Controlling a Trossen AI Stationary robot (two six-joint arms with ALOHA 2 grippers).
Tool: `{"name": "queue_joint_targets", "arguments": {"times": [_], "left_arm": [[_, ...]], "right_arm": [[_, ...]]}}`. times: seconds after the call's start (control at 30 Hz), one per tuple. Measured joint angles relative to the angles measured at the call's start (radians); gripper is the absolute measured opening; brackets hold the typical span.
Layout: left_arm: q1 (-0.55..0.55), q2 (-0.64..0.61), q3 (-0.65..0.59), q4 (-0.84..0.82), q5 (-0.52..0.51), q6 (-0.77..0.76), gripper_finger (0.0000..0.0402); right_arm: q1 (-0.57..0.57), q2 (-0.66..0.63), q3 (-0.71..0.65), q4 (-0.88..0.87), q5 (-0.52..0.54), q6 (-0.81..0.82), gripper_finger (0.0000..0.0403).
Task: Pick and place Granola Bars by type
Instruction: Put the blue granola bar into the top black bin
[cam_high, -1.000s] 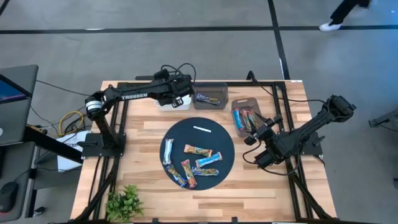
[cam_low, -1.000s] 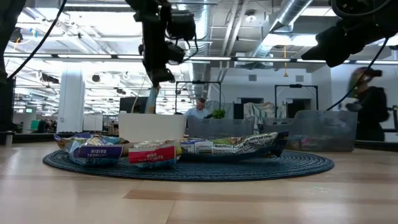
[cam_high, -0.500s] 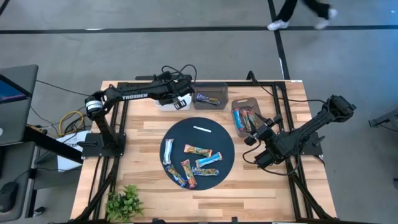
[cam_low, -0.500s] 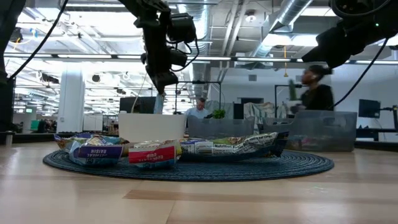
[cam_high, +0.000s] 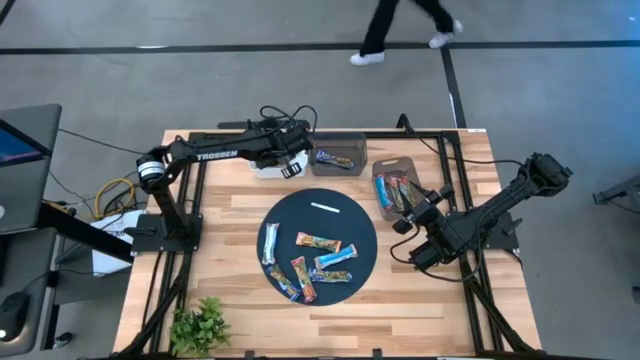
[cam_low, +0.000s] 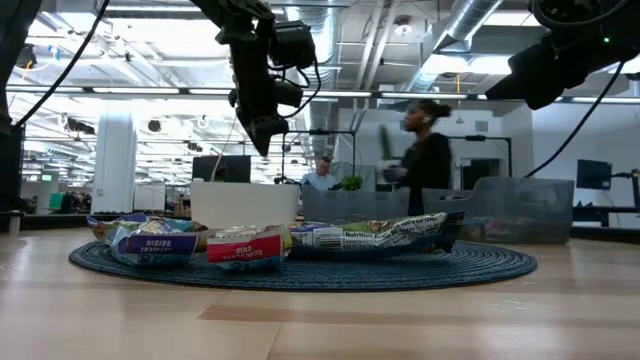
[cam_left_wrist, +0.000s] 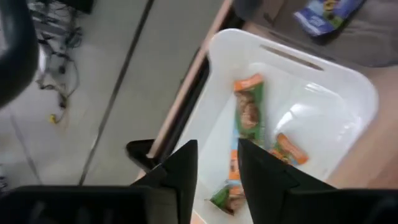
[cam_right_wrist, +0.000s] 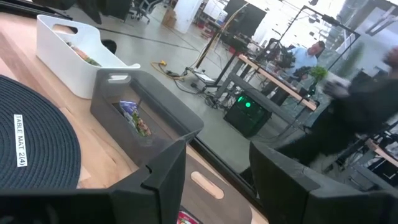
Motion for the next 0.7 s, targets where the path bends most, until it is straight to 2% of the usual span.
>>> {"name": "queue_joint_targets", "arguments": {"times": [0.33, 0.7], "left_arm": [[-0.125, 0.000, 0.000, 0.005, 0.290, 0.005, 0.0119], [-0.403, 0.001, 0.000, 0.009, 0.300, -0.016, 0.0119]], "right_arm": [[0.000, 0.000, 0.000, 0.003, -0.001, 0.000, 0.0171], [0.000, 0.036, -0.001, 0.013, -0.058, -0.008, 0.0171]]}}
